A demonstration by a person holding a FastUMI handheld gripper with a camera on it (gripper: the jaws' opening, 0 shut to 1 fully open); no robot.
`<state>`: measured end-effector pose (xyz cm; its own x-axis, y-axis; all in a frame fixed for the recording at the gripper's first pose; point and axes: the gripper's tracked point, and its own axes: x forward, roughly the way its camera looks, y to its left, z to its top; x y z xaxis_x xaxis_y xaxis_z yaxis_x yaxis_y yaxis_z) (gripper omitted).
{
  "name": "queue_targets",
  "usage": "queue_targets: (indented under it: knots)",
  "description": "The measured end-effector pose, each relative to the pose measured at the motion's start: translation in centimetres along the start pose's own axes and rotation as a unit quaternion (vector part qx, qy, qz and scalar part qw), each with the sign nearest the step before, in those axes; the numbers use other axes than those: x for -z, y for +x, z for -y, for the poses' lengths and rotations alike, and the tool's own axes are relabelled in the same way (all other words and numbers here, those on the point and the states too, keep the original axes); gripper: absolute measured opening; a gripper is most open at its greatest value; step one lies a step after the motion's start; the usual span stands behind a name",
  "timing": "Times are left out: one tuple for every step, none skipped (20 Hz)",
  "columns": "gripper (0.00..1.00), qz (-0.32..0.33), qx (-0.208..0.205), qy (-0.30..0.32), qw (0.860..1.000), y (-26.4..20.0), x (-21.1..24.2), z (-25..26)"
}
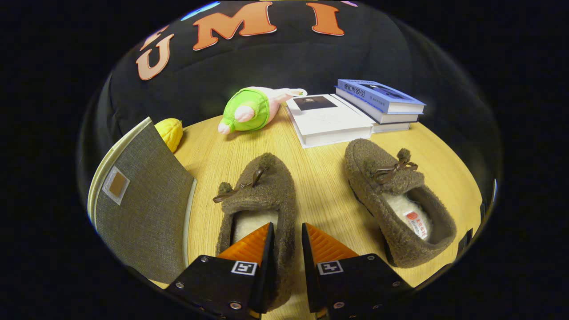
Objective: Open the storage box then place both shoes into the box .Put the left shoe in first, then the right shoe, with the right side of both shoes facing outward in a uniform manner.
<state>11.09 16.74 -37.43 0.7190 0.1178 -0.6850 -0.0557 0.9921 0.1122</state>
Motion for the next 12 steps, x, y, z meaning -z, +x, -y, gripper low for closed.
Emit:
queue_targets:
  knots:
    - [0.31,0.003,0.003,0.004,1.0,0.1,-0.3,0.0]
    - [0.16,0.006,0.011,0.006,1.0,0.0,-0.4,0.5]
    - [0.08,0.007,0.012,0.009,1.0,0.1,-0.6,0.4]
    - [0.04,0.006,0.011,0.014,1.0,0.0,-0.5,0.4]
    - [0.03,0.007,0.009,0.021,1.0,-0.2,-0.7,0.2]
    - [0.03,0.011,0.009,0.027,1.0,-0.4,-1.0,0.3]
    - [0.02,0.012,0.01,0.032,0.999,-0.7,-1.2,0.4]
    - [0.02,0.012,0.011,0.034,0.999,-1.1,-1.4,0.3]
    - [0.02,0.015,0.012,0.031,0.999,-1.4,-1.8,0.3]
    - [0.02,0.022,0.014,0.027,0.999,-1.9,-2.4,0.4]
    - [0.02,0.029,0.016,0.027,0.999,-2.3,-3.1,0.5]
    - [0.02,0.033,0.014,0.032,0.999,-2.8,-3.7,0.4]
